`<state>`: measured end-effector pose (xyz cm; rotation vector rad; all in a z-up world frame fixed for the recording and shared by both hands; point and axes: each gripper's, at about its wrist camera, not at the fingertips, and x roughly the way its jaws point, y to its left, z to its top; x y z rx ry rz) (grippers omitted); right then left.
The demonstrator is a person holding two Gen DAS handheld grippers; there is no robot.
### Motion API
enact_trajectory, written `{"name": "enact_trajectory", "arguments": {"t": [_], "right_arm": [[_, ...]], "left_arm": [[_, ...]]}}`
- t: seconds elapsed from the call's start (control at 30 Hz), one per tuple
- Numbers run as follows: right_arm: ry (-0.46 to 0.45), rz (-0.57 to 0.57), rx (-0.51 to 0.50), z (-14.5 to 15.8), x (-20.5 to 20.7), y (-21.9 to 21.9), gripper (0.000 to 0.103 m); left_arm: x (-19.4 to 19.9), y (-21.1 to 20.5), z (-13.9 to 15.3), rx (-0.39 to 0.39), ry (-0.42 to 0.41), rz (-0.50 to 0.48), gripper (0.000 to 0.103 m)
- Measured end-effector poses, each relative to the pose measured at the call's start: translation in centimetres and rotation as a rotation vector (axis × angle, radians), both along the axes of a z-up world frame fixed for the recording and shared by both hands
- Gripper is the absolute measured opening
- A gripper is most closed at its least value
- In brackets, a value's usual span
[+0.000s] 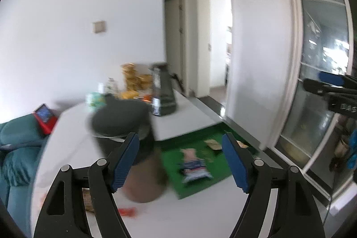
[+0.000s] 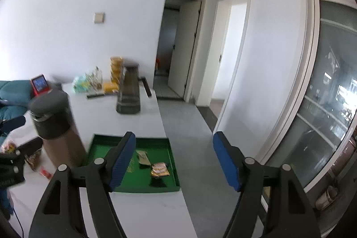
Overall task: Organize snacks
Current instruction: 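Withdraw both open tools from the tray back toward the snacks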
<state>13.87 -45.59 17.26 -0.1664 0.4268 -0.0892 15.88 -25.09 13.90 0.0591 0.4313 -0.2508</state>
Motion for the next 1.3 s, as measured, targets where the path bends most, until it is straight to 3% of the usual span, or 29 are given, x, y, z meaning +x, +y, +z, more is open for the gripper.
{"name": "enact_trajectory", "arguments": {"t": [0.3,0.47,0.67,0.77,1.07,1.3], "right_arm": [[-0.069,0.157,-0.048,2.4,-4.4,7.7,0.103],[-0.066,0.290,-0.064,2.0,-6.1,12.4,0.103],[0.009,0.486,-0.007,-0.9,-6.7,18.2,0.103],[0.068,0.556,-0.016,-3.2,-6.7,20.8,0.103],[0.268,0.735,-0.034,-10.2,-5.2,26.7,0.103],[0.376,0.847,-0.063,-14.4,-2.1,29.5,0.103]], "left_arm": [[-4.7,13.6,1.3,0.032,-0.049,0.224,0.073],[-7.3,20.9,-0.4,0.054,-0.020,0.368,0.073],[-9.4,27.0,-4.0,0.034,0.070,0.484,0.074],[-9.9,28.6,-6.0,0.019,0.110,0.511,0.084],[-10.5,29.8,-10.6,-0.034,0.245,0.505,0.084],[-8.1,27.8,-13.1,-0.056,0.324,0.463,0.084]]}}
